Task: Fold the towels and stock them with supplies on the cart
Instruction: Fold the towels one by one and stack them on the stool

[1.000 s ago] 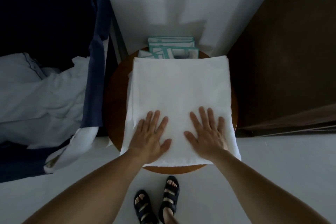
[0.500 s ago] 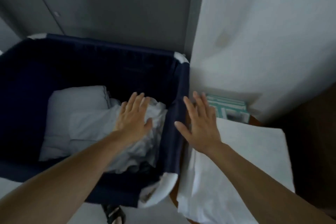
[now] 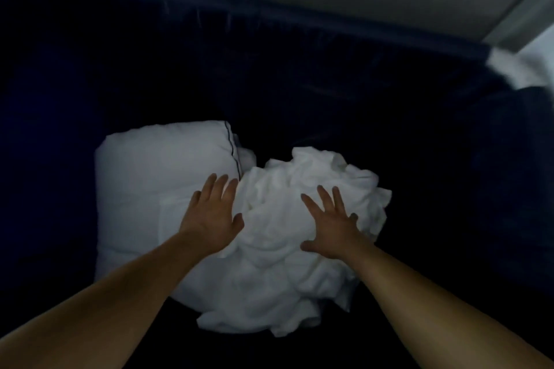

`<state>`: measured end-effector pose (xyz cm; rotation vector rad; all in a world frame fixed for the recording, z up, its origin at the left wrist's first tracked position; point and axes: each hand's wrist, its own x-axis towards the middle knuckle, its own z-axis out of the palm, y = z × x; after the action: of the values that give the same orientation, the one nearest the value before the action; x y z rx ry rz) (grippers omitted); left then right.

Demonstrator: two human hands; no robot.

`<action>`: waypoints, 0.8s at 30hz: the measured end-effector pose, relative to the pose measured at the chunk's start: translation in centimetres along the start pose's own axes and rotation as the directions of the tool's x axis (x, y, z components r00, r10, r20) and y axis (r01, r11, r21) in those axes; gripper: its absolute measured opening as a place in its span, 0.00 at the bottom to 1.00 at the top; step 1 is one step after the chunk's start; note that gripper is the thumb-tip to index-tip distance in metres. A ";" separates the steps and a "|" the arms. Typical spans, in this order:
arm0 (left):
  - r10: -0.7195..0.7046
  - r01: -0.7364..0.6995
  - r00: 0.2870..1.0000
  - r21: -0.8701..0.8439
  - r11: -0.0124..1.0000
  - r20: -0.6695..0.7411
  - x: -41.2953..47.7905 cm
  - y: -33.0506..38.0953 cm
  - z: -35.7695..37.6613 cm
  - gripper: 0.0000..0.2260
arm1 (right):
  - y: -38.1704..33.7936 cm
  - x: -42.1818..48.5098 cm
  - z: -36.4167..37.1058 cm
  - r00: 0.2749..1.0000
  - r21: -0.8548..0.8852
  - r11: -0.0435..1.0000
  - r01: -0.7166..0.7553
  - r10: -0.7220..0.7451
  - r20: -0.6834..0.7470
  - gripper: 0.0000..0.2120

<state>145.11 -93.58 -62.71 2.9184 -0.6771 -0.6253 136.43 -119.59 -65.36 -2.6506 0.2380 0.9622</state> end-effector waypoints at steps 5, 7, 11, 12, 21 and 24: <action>0.072 -0.070 0.997 -0.051 0.996 0.041 3.5 -2.4 5.4 0.34 | 0.0 7.4 3.4 0.982 -0.202 0.978 -0.057 0.091 0.164 0.64; 0.093 -0.088 0.993 -0.065 0.994 0.068 4.1 -2.7 6.9 0.34 | 0.4 8.3 5.2 0.971 -0.273 0.959 -0.080 0.137 0.198 0.62; 0.136 -0.126 0.981 -0.081 0.989 0.142 4.0 -2.5 8.1 0.34 | 0.1 6.9 8.6 0.978 -0.339 0.929 -0.149 0.089 -0.187 0.31; 0.146 -0.135 0.977 -0.080 0.988 0.156 3.8 -2.2 7.9 0.34 | 0.0 6.4 8.8 0.978 -0.287 0.946 -0.149 0.098 -0.184 0.26; 0.208 -0.132 0.931 -0.255 0.958 0.299 -0.8 3.7 -0.3 0.52 | 1.2 -5.1 -2.0 0.952 0.452 0.892 0.015 0.126 -0.280 0.16; 0.215 -0.113 0.944 -0.364 0.924 0.251 -3.7 7.7 -4.8 0.58 | 1.5 -11.3 -7.1 0.937 0.481 0.867 0.130 0.051 -0.346 0.09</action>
<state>140.91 -98.93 -55.71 2.4408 -0.7444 -1.0425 131.69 -122.89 -53.22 -2.3014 0.4430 0.3359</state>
